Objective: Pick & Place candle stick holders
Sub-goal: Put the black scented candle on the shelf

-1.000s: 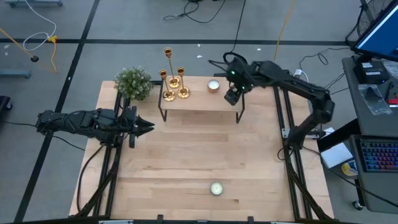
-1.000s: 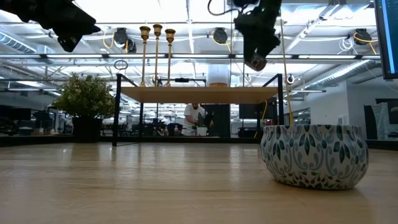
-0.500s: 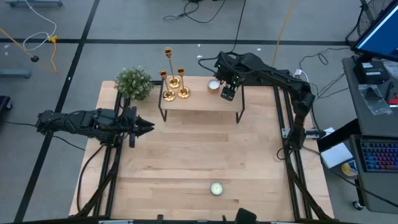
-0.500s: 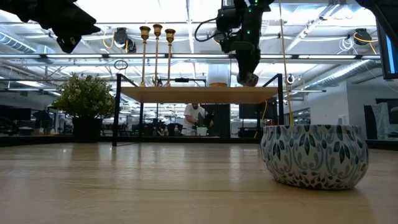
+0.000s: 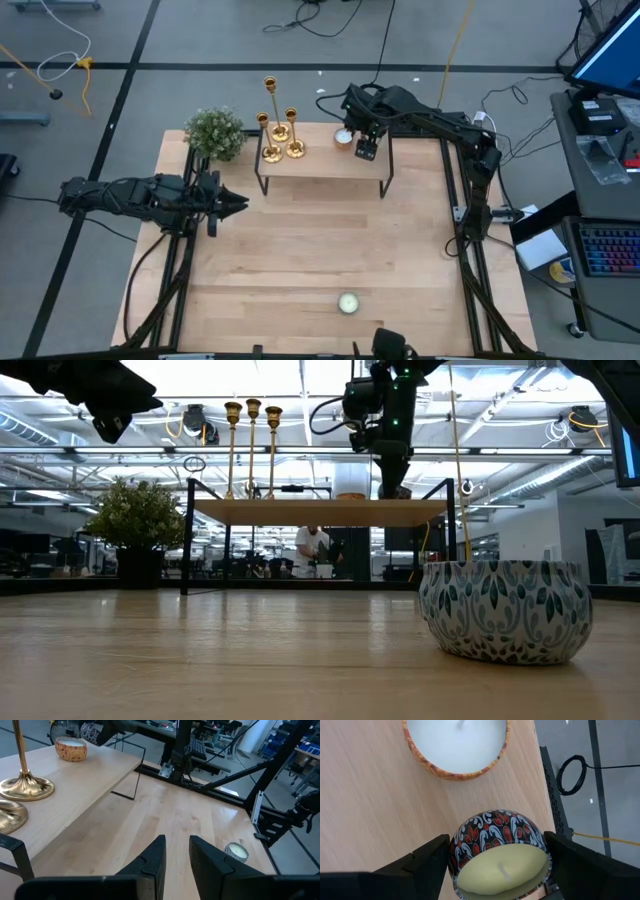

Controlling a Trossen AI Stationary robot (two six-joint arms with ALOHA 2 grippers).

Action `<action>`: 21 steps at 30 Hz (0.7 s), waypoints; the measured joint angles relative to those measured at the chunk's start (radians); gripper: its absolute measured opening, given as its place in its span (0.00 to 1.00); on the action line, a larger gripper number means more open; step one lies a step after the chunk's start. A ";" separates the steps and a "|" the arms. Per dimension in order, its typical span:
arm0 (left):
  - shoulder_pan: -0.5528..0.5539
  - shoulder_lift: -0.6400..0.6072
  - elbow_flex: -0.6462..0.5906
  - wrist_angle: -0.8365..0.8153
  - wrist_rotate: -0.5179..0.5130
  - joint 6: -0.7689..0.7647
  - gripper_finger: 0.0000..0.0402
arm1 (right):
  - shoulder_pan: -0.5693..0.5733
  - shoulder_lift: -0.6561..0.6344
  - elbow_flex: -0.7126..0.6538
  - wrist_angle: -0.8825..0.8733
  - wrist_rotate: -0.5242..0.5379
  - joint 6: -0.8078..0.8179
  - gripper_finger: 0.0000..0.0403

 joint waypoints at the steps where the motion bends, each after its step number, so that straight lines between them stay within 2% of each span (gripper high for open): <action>1: 0.000 0.000 0.000 0.000 0.000 0.000 0.21 | 0.000 0.000 0.000 -0.002 0.000 0.000 0.73; 16: 0.000 0.000 0.000 0.006 0.001 0.013 0.21 | 0.000 -0.002 -0.078 0.043 0.004 -0.031 0.74; 21: 0.000 0.000 0.000 0.007 0.032 0.044 0.21 | 0.000 -0.002 -0.079 0.045 0.003 -0.033 0.74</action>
